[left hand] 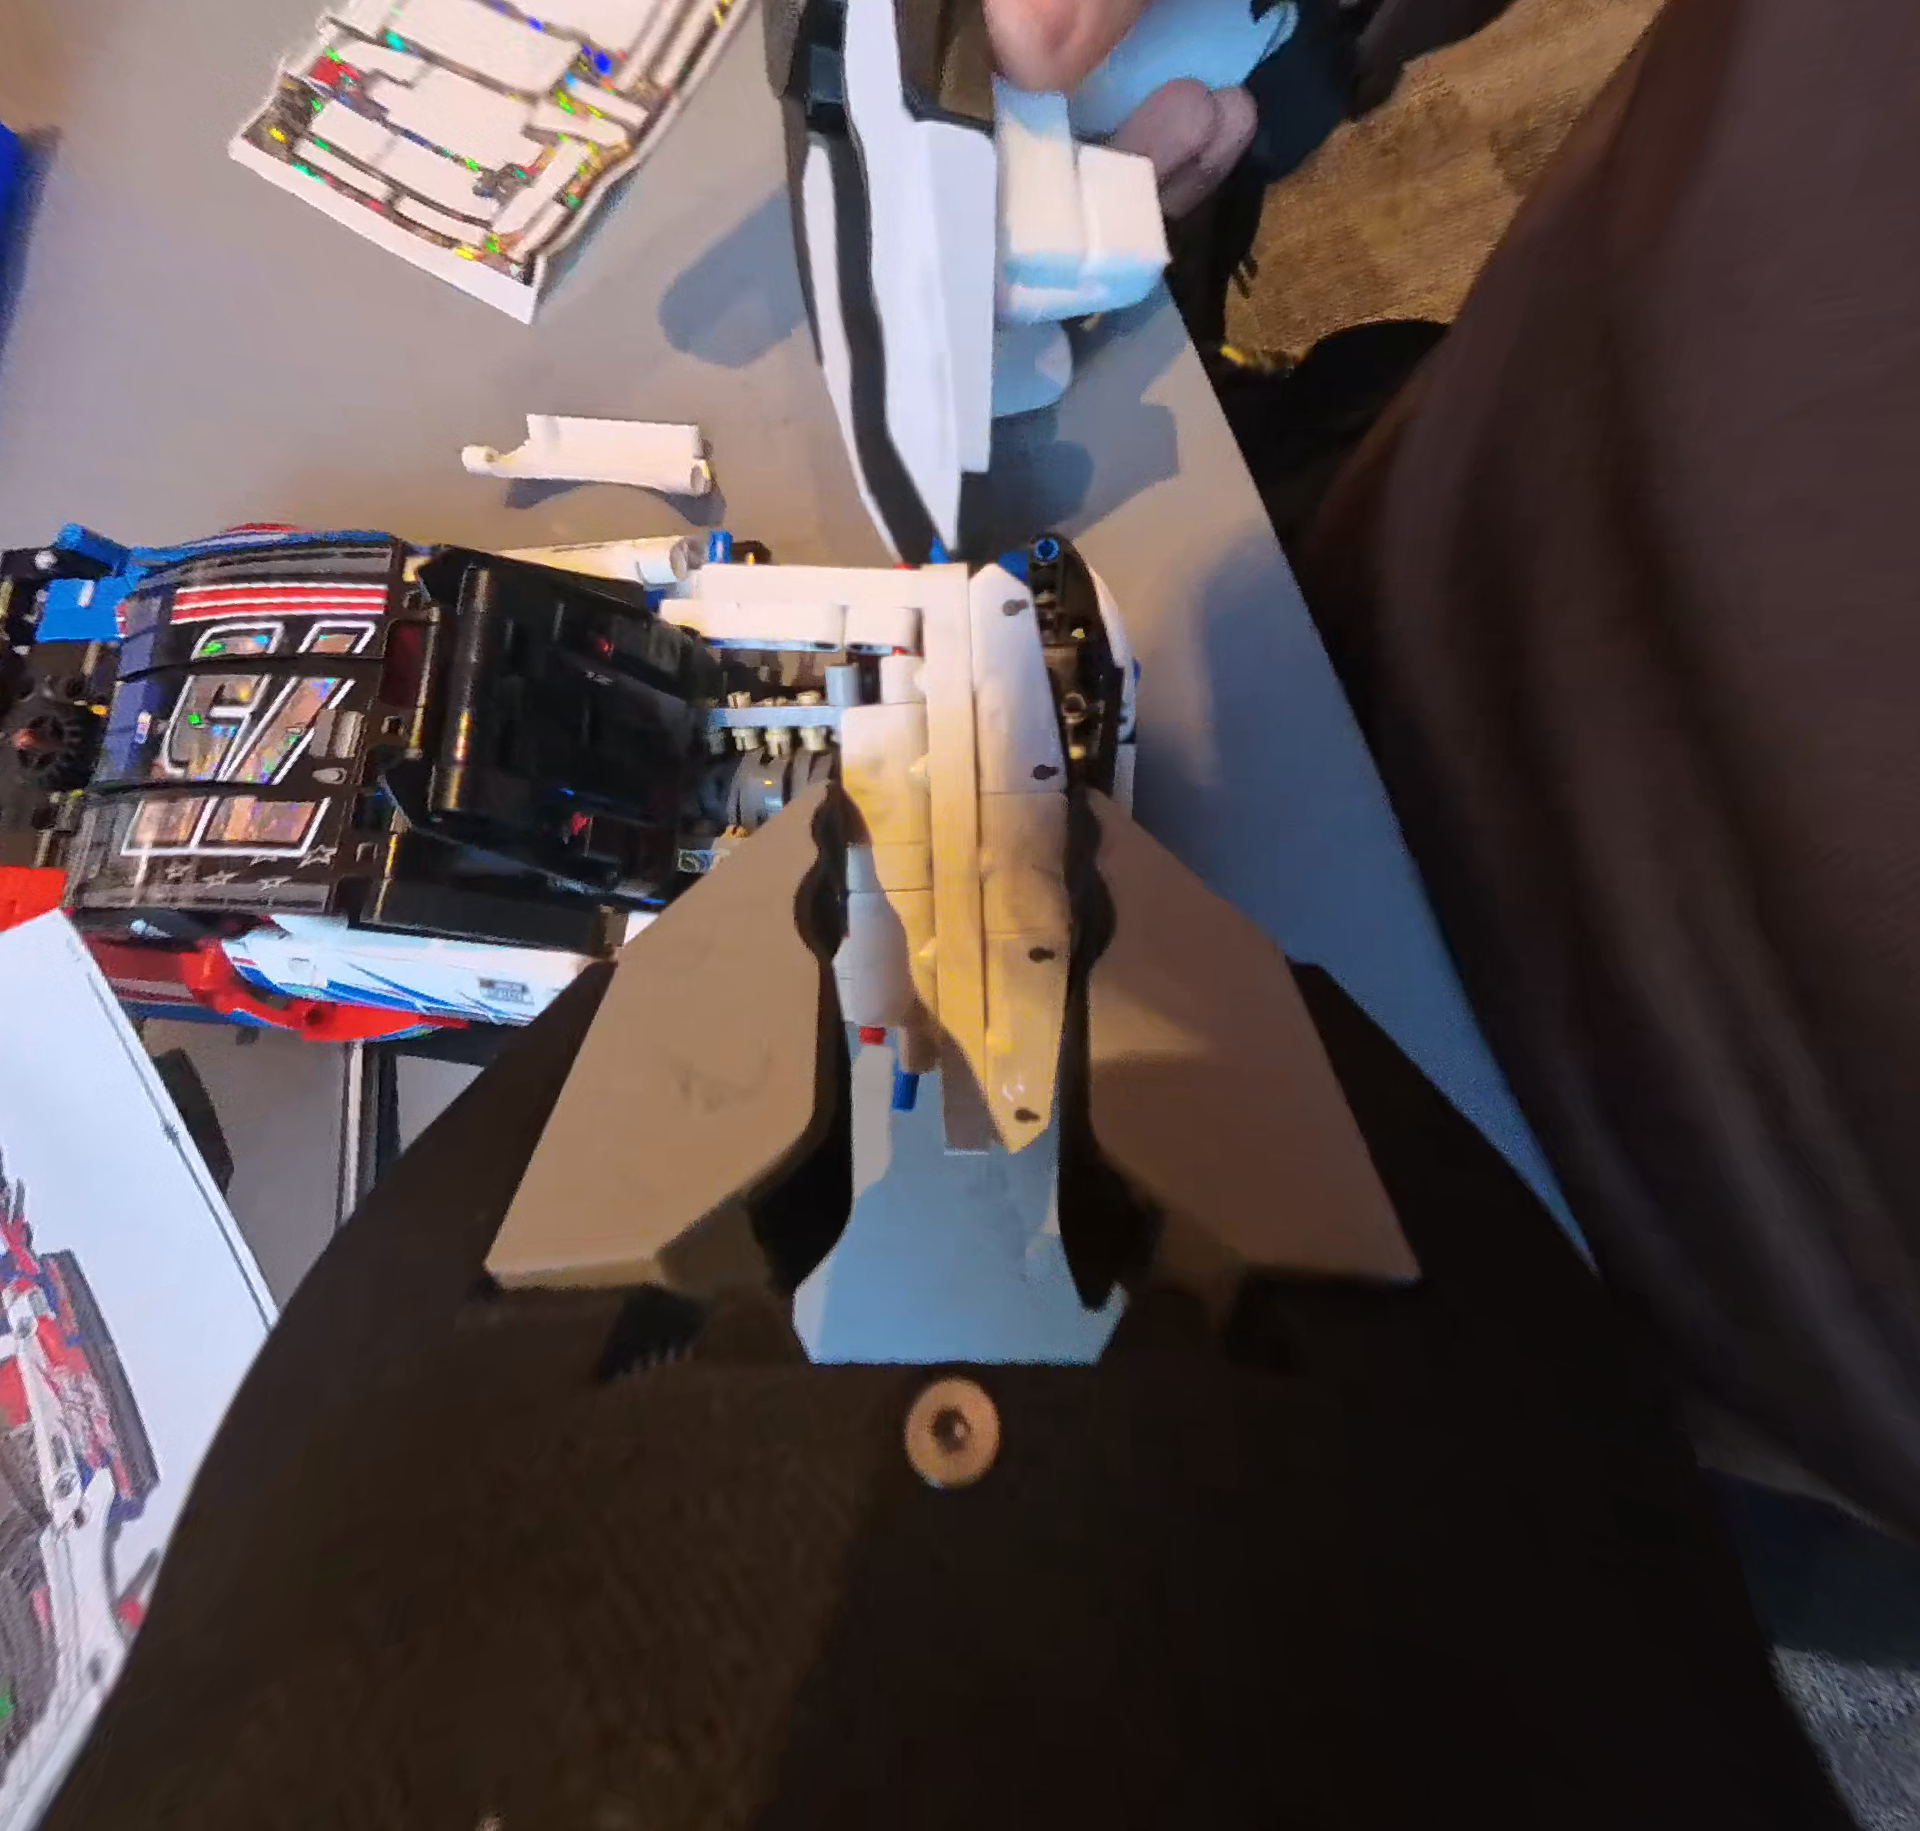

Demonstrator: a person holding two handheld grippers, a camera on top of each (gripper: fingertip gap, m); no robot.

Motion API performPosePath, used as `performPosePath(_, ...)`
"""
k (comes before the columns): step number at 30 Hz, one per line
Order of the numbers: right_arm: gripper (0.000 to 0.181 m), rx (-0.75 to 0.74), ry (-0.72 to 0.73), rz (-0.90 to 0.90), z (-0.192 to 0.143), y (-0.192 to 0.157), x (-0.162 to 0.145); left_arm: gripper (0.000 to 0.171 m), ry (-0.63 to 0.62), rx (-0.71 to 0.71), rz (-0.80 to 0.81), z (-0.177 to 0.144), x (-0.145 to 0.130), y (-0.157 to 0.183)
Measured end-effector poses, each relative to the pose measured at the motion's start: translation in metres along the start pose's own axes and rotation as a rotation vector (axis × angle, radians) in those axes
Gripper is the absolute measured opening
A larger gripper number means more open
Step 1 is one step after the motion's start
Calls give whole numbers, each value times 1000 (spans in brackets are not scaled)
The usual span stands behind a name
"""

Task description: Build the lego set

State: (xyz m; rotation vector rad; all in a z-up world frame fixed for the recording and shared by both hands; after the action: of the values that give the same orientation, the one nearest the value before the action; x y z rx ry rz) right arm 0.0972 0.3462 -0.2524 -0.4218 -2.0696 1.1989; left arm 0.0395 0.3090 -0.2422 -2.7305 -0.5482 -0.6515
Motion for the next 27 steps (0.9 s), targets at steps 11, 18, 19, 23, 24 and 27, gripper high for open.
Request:
performPosePath(11, 7, 196, 9, 128, 5, -5, 7, 40, -66, -156, 72, 5, 4, 0)
performPosePath(18, 24, -235, -74, -218, -28, 6, 3, 40, -19, -223, -26, 4, -3, 0)
performPosePath(19, 24, -299, -111, -253, -28, 11, 1, 40, -20, -226, -32, 4, -4, -1)
performPosePath(23, 28, -449, -256, -336, -14, 25, -8, 40, -41, -207, -36, 1, -11, -2)
performPosePath(24, 23, -489, -272, -360, -15, 28, -9, 40, -40, -202, -41, 0, -12, -1)
performPosePath(27, 22, -586, -233, -388, -35, 33, -2, 40, -40, -178, -45, 0, -11, -1)
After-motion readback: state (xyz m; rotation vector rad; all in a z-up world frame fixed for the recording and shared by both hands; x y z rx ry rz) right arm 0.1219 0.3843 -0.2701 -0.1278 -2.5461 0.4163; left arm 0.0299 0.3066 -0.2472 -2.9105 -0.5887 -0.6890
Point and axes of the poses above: each gripper's, where its closed fingertips meet, z out along the fingers, x out of its top, y = z × x across the jaws, the point moved 2 cm from there along -z, back along the fingers, and after that the axes turned 13 degrees about -y, right-handed, at the moved point
